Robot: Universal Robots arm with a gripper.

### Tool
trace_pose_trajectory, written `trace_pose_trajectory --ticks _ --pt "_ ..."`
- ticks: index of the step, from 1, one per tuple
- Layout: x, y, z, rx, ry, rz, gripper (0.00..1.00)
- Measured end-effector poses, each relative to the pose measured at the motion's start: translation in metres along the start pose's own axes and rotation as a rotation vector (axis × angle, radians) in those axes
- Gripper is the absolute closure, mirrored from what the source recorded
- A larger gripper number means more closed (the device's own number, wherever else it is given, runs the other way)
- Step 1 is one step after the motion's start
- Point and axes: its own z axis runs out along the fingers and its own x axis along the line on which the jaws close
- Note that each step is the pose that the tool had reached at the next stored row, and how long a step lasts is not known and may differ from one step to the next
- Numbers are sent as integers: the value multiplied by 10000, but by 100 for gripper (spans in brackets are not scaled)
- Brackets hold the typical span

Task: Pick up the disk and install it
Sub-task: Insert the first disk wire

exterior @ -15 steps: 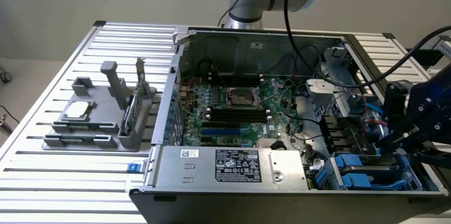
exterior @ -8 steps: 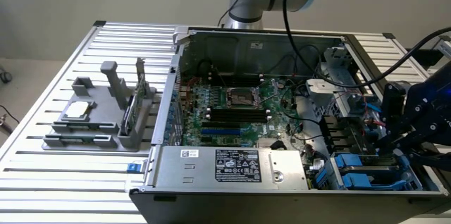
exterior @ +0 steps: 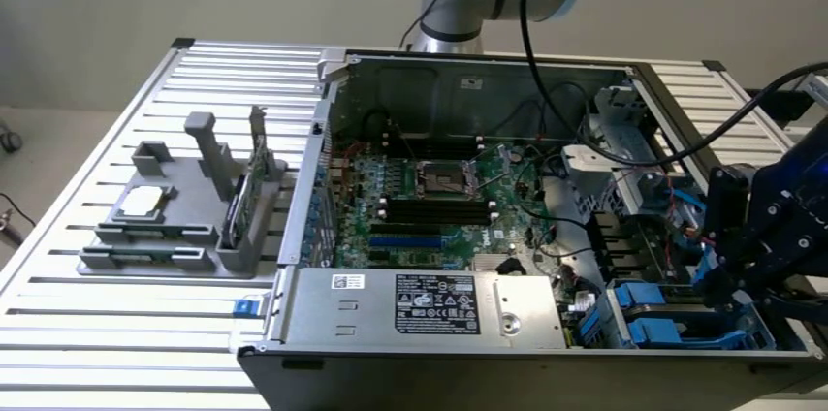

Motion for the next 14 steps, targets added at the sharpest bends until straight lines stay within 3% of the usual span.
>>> trace_pose_trajectory --ticks 3,5,7,10,14 --pt "0 0 0 128 -311 90 84" --pt "0 0 1 252 -440 148 84" --pt "0 -1 -5 336 -490 186 84" --pt "19 1 -47 371 -530 207 84" --pt "94 14 -104 417 -629 214 84"
